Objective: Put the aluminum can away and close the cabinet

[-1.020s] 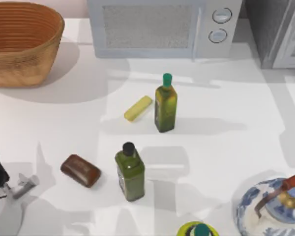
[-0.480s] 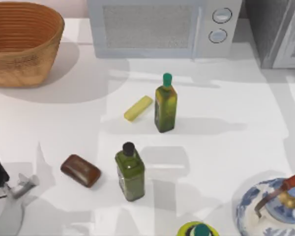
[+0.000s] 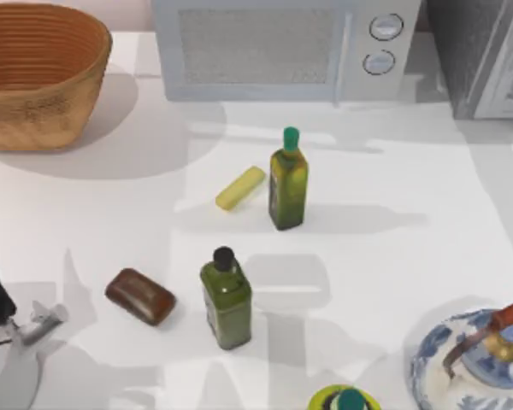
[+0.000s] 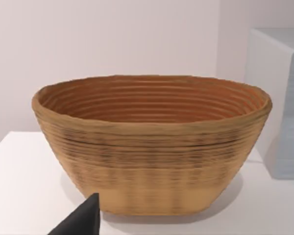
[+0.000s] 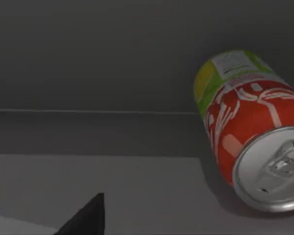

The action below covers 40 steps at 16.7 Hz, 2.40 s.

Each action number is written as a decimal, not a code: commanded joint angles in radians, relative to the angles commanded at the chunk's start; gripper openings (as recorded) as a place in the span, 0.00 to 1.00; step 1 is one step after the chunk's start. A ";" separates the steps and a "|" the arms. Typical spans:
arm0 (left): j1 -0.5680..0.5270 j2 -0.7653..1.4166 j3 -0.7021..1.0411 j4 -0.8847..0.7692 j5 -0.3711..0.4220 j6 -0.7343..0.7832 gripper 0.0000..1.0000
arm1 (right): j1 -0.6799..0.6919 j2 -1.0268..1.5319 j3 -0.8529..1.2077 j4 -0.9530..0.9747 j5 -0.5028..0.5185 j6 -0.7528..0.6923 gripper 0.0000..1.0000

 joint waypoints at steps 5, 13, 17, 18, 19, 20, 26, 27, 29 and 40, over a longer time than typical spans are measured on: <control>0.000 0.000 0.000 0.000 0.000 0.000 1.00 | -0.018 -0.471 -0.692 0.152 -0.031 -0.001 1.00; 0.000 0.000 0.000 0.000 0.000 0.000 1.00 | -0.051 -1.200 -1.568 0.392 -0.072 -0.001 1.00; 0.000 0.000 0.000 0.000 0.000 0.000 1.00 | -0.056 -1.374 -1.767 0.462 -0.087 -0.002 1.00; 0.000 0.000 0.000 0.000 0.000 0.000 1.00 | -0.056 -1.395 -1.790 0.471 -0.090 -0.002 1.00; 0.000 0.000 0.000 0.000 0.000 0.000 1.00 | -0.055 -1.406 -1.802 0.475 -0.092 -0.002 1.00; 0.000 0.000 0.000 0.000 0.000 0.000 1.00 | -0.055 -1.408 -1.805 0.477 -0.092 -0.002 1.00; 0.000 0.000 0.000 0.000 0.000 0.000 1.00 | -0.060 -1.397 -1.799 0.484 -0.101 -0.004 1.00; 0.000 0.000 0.000 0.000 0.000 0.000 1.00 | -0.073 -1.382 -1.789 0.501 -0.121 -0.006 1.00; 0.000 0.000 0.000 0.000 0.000 0.000 1.00 | -0.117 -1.329 -1.756 0.565 -0.191 -0.012 1.00; 0.000 0.000 0.000 0.000 0.000 0.000 1.00 | -0.631 -0.625 -1.521 1.196 -0.823 0.032 1.00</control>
